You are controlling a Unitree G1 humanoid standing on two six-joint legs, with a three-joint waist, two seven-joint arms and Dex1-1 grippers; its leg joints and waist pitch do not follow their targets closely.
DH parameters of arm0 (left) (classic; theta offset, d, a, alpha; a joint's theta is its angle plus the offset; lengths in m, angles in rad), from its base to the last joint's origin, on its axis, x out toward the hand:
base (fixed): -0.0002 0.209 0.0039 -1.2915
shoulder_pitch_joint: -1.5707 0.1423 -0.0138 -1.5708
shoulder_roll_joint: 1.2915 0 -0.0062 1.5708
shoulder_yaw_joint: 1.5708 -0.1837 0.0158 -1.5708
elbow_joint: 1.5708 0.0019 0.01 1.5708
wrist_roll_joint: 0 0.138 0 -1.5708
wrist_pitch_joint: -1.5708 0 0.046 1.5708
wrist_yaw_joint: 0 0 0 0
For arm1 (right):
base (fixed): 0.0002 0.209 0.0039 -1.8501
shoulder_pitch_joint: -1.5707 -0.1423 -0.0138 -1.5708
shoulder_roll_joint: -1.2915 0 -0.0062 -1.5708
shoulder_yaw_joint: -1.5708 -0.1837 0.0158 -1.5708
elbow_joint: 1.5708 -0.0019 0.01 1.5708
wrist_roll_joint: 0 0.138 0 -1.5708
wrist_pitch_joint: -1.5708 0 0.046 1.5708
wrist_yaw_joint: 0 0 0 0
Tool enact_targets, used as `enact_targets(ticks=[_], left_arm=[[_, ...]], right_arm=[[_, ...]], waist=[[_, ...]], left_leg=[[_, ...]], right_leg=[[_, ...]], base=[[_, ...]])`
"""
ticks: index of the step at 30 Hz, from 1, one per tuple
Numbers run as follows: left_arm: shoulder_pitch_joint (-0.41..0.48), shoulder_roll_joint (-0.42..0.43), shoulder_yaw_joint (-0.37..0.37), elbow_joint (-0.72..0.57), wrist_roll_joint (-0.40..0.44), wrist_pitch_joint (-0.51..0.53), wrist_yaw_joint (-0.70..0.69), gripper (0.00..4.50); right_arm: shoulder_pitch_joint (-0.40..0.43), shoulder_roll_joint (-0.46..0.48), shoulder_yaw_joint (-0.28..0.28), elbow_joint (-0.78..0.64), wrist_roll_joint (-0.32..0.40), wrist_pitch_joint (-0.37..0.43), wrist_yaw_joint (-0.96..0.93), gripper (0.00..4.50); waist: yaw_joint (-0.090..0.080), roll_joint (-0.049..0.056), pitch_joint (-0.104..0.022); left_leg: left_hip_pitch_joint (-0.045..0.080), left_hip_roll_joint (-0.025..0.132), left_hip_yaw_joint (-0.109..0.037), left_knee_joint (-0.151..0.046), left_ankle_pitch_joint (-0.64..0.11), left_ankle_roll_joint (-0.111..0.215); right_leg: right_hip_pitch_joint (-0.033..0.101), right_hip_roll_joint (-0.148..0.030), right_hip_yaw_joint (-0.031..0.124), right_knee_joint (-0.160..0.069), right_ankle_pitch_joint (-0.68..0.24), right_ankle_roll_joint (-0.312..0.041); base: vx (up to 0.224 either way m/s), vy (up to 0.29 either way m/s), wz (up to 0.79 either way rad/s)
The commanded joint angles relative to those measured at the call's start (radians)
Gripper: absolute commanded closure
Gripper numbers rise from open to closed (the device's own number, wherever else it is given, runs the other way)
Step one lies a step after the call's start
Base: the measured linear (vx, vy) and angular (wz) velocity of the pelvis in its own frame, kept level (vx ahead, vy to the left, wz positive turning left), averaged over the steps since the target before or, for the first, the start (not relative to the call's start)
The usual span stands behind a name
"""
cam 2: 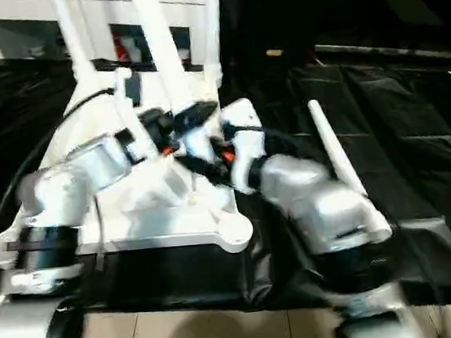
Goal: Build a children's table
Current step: Pick table leg
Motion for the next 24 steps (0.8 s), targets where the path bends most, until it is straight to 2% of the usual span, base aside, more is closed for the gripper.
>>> enact_targets(ticks=[1,4,5,6,8,10,12,14,19,21,23,24], left_arm=[[-0.011,0.034,-0.018,-0.051,-0.045,0.02,-0.116,2.55],[-0.016,0.044,-0.009,-0.056,-0.074,0.032,-0.151,2.55],[-0.022,0.05,0.01,-0.066,-0.118,0.055,-0.19,2.56],[-0.022,0.053,0.011,-0.07,-0.126,0.059,-0.201,2.56],[-0.019,0.063,0.009,-0.083,-0.15,0.073,-0.235,2.57],[-0.01,0.072,-0.005,-0.096,-0.163,0.079,-0.273,2.57],[-0.002,0.076,-0.016,-0.103,-0.162,0.077,-0.289,2.57],[-0.001,0.076,-0.021,-0.099,-0.157,0.073,-0.29,2.57],[-0.002,0.076,-0.02,-0.076,-0.137,0.053,-0.272,2.57],[-0.005,0.068,-0.022,-0.055,-0.086,0.014,-0.214,2.57],[-0.021,0.044,-0.01,-0.004,-0.03,-0.023,-0.112,1.87],[-0.026,0.035,-0.003,0.012,-0.019,-0.032,-0.085,1.87]], right_arm=[[0.023,-0.052,-0.032,-0.032,0.056,0.053,0.081,1.5],[0.029,-0.074,-0.032,-0.04,0.084,0.075,0.113,1.5],[0.035,-0.093,-0.028,-0.048,0.103,0.093,0.138,1.5],[0.036,-0.096,-0.028,-0.048,0.107,0.097,0.141,1.5],[0.033,-0.103,-0.028,-0.046,0.118,0.109,0.143,1.84],[0.03,-0.104,-0.034,-0.043,0.135,0.125,0.144,1.84],[0.03,-0.104,-0.03,-0.045,0.143,0.13,0.145,2.03],[0.032,-0.103,-0.025,-0.049,0.147,0.132,0.144,2.29],[0.037,-0.093,-0.017,-0.051,0.139,0.122,0.124,2.53],[0.033,-0.071,-0.021,-0.04,0.114,0.093,0.075,2.53],[0.024,-0.044,-0.028,-0.027,0.093,0.069,0.023,2.55],[0.022,-0.035,-0.03,-0.024,0.086,0.062,0.007,2.55]], waist=[[0.001,0.003,-0.077],[0.001,0.003,-0.077],[0.002,0.002,-0.075],[0.002,0.002,-0.075],[0.002,0.002,-0.074],[0.002,0.001,-0.074],[0.002,0.003,-0.074],[0.002,0.003,-0.074],[0.003,0.001,-0.074],[0.002,0.001,-0.075],[0.001,0.0,-0.075],[0.0,-0.001,-0.076]], left_leg=[[-0.001,-0.018,0.021,-0.06,-0.057,0.039],[-0.002,-0.015,0.02,-0.061,-0.068,0.029],[0.0,-0.016,0.022,-0.06,-0.092,0.016],[0.001,-0.016,0.022,-0.061,-0.098,0.014],[0.0,-0.015,0.021,-0.062,-0.112,0.007],[0.0,-0.016,0.02,-0.063,-0.117,0.002],[0.001,-0.014,0.019,-0.064,-0.123,-0.005],[0.0,-0.014,0.019,-0.064,-0.125,-0.01],[-0.001,-0.015,0.019,-0.064,-0.136,-0.016],[-0.002,-0.015,0.018,-0.064,-0.124,-0.017],[-0.003,-0.015,0.018,-0.064,-0.119,-0.022],[-0.004,-0.017,0.018,-0.063,-0.112,-0.026]], right_leg=[[0.084,-0.022,0.034,-0.05,-0.089,-0.172],[0.084,-0.024,0.034,-0.05,-0.111,-0.177],[0.082,-0.025,0.034,-0.056,-0.161,-0.172],[0.082,-0.025,0.034,-0.057,-0.177,-0.169],[0.081,-0.026,0.033,-0.061,-0.219,-0.154],[0.079,-0.024,0.032,-0.064,-0.244,-0.14],[0.076,-0.024,0.031,-0.067,-0.265,-0.131],[0.076,-0.024,0.031,-0.067,-0.268,-0.128],[0.074,-0.024,0.03,-0.072,-0.308,-0.108],[0.074,-0.025,0.03,-0.071,-0.296,-0.105],[0.074,-0.024,0.029,-0.07,-0.285,-0.103],[0.075,-0.023,0.03,-0.07,-0.28,-0.101]], base=[[0.0,0.0,0.0],[0.0,0.0,0.0],[0.0,0.0,0.0],[0.0,0.0,0.0],[0.0,0.0,0.0],[0.0,0.0,0.0],[0.0,0.0,0.0],[0.0,0.0,0.0],[0.0,0.0,0.0],[0.0,0.0,0.0],[0.0,0.0,0.0],[0.0,0.0,0.0]])
